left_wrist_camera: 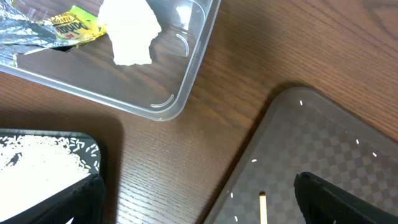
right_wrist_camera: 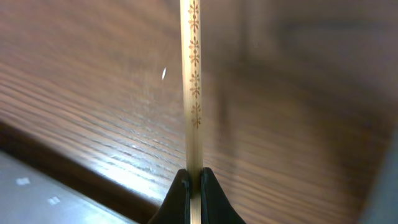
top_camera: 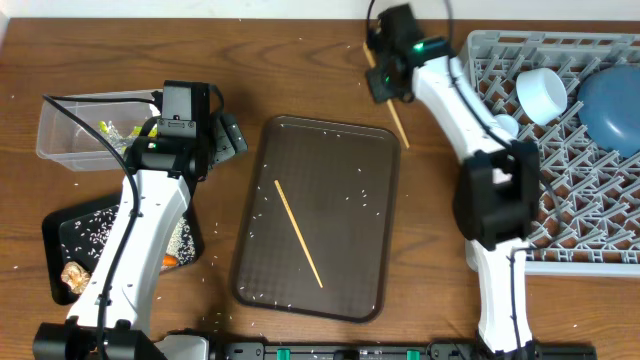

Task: Sort waste into correct bins and load items into the dishwasher rack
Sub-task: 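Carry the chopstick right and insert it upright into the rack, then move the right gripper to the tray and grasp the remaining chopstick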

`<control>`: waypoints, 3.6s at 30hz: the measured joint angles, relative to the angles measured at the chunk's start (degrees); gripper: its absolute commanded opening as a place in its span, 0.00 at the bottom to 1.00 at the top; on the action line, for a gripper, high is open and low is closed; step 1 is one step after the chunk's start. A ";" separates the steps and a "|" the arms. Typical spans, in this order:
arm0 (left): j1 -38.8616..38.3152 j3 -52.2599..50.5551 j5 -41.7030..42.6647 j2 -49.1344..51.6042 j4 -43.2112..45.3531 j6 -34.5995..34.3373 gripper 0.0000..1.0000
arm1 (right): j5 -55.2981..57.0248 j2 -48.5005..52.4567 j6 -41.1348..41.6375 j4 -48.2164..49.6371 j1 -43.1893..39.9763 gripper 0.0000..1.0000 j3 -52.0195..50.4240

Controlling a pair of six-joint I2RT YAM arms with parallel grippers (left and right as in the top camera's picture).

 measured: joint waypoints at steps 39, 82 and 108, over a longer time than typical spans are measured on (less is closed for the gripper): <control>0.00 0.00 0.00 0.00 -0.02 0.00 0.98 | 3.15 -16.57 3.78 -38.80 -31.12 0.34 1.60; 0.11 0.00 -0.31 0.00 -0.04 -0.02 0.98 | -15.93 -16.72 5.14 3.34 29.16 0.52 -25.27; 0.07 0.00 -0.24 0.00 -0.02 -0.02 0.98 | -7.41 -14.19 21.03 10.03 31.69 0.37 -34.36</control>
